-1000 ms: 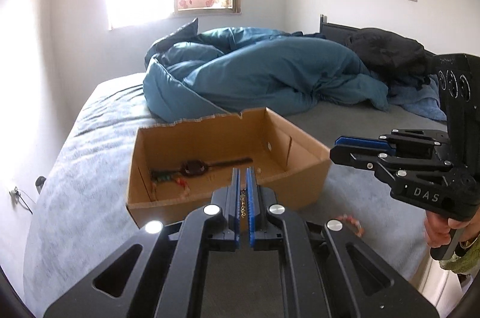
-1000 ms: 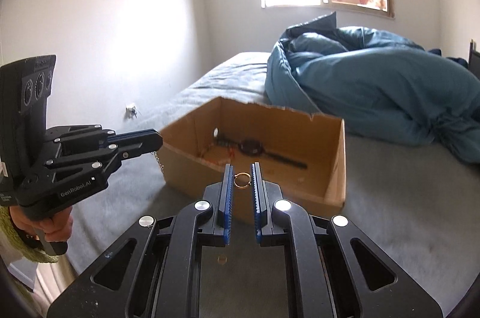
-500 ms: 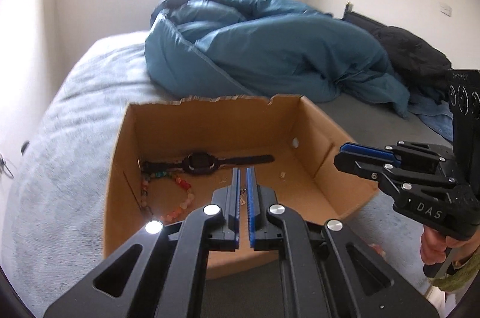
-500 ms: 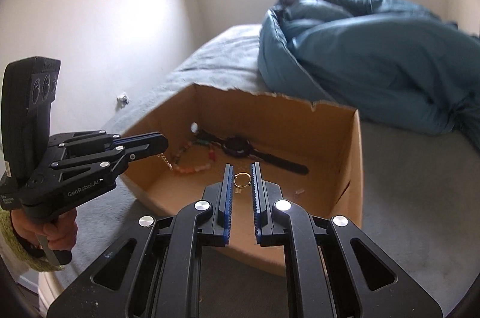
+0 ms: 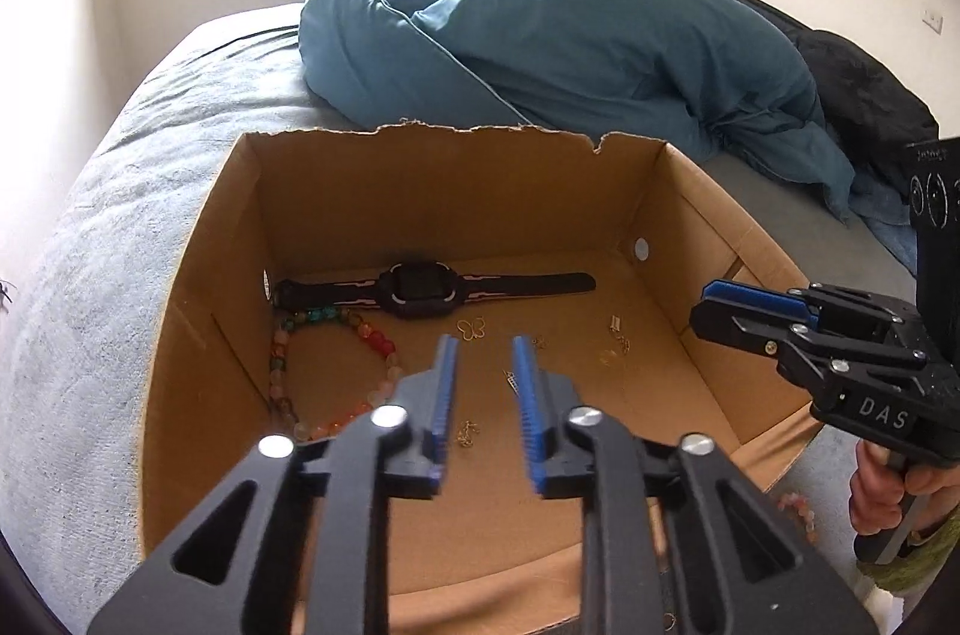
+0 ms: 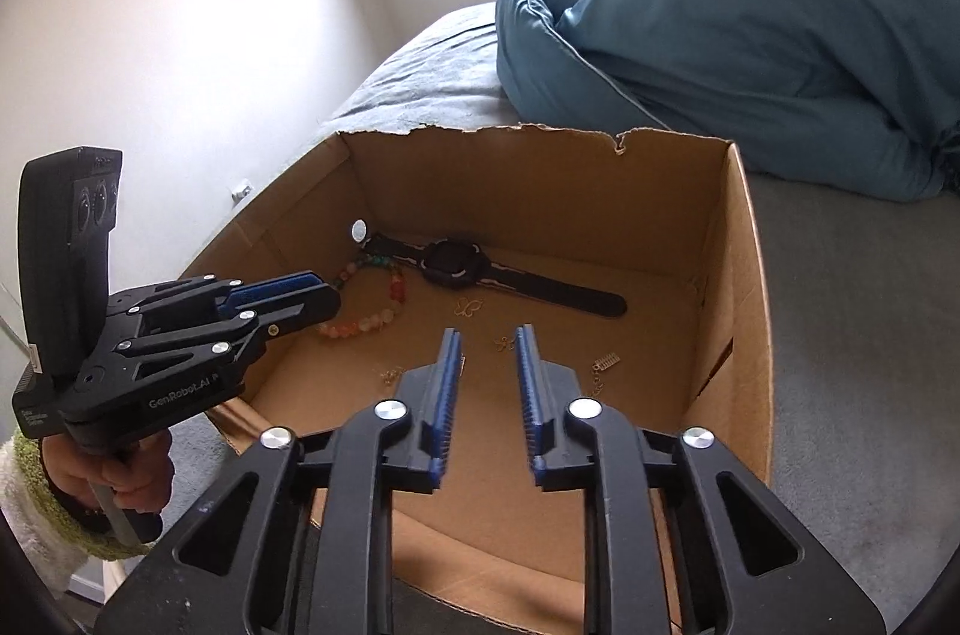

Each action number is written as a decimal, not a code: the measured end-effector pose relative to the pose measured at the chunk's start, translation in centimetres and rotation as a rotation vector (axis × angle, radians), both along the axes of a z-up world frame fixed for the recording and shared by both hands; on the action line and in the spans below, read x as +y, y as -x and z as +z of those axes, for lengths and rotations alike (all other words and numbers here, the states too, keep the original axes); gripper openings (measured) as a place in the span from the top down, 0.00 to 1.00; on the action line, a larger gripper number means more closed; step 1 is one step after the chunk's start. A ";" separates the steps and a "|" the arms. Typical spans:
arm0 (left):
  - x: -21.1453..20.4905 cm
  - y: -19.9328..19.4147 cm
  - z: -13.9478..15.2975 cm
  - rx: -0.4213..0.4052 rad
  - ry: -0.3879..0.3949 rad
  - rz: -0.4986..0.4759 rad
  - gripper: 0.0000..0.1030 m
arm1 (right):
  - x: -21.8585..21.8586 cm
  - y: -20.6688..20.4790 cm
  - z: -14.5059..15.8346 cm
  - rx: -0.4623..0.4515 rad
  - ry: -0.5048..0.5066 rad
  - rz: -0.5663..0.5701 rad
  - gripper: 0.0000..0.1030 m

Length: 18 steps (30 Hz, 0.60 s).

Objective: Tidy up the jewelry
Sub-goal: 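Lower both held charms into the box and open both grippers, then withdraw both grippers from the box toward the bead bracelet and hoop ring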

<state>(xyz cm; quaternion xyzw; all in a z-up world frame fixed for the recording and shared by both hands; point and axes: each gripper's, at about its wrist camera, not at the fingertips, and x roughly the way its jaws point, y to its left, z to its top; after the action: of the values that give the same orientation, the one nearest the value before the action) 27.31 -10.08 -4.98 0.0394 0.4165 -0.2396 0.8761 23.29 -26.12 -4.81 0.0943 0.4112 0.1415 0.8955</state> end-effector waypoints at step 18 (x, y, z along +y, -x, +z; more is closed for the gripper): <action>3.3 8.2 6.3 -0.150 0.087 0.046 0.58 | -3.8 8.8 6.3 -0.153 -0.028 -0.106 0.63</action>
<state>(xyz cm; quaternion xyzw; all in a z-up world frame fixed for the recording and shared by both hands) 19.16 -6.83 1.29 0.0096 0.3399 -0.2336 0.9110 14.46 -29.91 1.52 0.1173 0.3341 0.1063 0.9291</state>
